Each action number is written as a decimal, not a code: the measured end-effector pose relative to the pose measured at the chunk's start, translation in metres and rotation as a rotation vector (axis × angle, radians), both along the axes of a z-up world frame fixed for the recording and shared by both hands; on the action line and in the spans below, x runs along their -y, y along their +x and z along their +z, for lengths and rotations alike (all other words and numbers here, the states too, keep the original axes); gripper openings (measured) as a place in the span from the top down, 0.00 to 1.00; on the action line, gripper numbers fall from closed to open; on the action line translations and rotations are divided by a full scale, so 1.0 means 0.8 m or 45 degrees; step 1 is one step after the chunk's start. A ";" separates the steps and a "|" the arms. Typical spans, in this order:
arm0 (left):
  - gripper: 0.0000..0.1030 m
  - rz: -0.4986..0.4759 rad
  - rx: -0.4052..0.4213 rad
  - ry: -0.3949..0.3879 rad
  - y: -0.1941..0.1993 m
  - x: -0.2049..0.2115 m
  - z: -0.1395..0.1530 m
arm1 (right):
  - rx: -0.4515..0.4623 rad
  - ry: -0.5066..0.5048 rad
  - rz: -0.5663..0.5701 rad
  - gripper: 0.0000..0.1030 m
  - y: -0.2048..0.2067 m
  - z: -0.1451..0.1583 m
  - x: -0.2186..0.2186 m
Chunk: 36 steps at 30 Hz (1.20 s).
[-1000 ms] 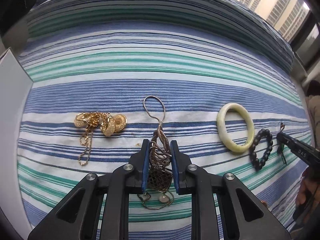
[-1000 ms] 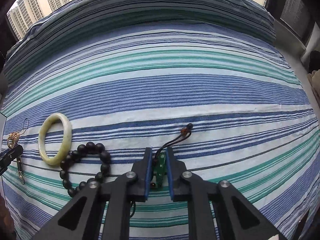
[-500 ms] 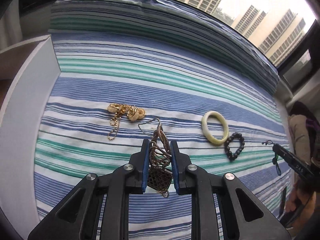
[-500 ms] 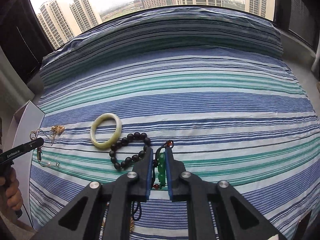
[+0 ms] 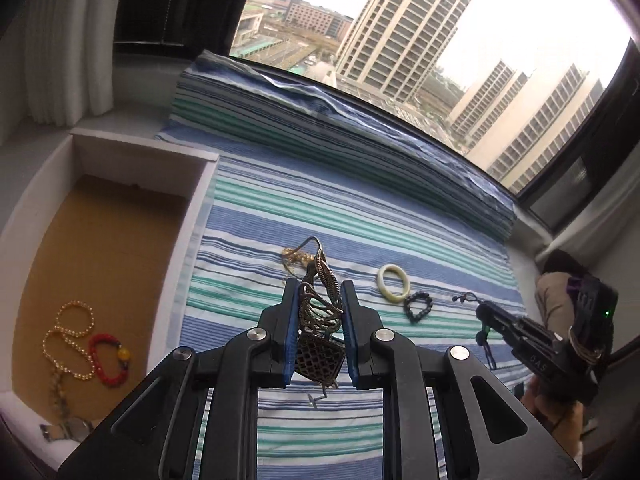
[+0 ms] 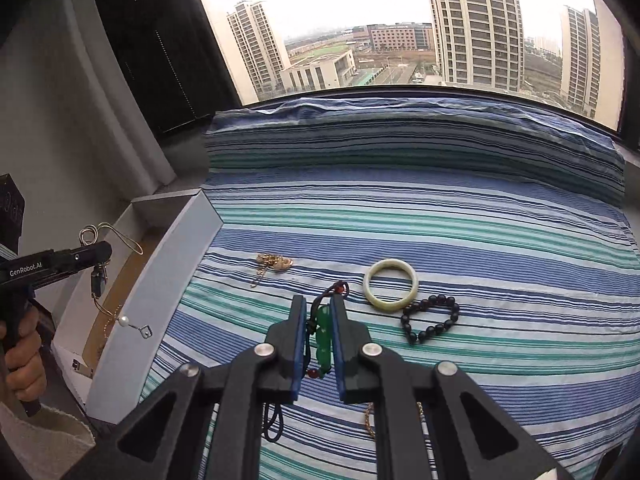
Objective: Organize jewelry
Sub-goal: 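Carry the pendant and jade cord into the white tray and open both tools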
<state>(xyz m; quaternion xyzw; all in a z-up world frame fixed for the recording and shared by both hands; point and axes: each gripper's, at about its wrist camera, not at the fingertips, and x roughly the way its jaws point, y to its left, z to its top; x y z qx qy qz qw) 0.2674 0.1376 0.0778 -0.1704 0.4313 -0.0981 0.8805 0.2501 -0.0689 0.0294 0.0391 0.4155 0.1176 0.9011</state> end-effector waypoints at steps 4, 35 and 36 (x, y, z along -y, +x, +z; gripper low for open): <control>0.82 0.091 0.052 0.030 -0.045 -0.078 0.038 | 0.037 0.048 0.152 0.89 -0.013 0.027 -0.079; 0.82 0.456 -0.316 0.287 0.001 -0.330 -0.169 | -0.294 -0.224 0.709 0.88 -0.001 -0.145 -0.487; 0.82 0.466 -0.329 0.302 0.006 -0.332 -0.175 | -0.298 -0.239 0.708 0.88 0.001 -0.150 -0.489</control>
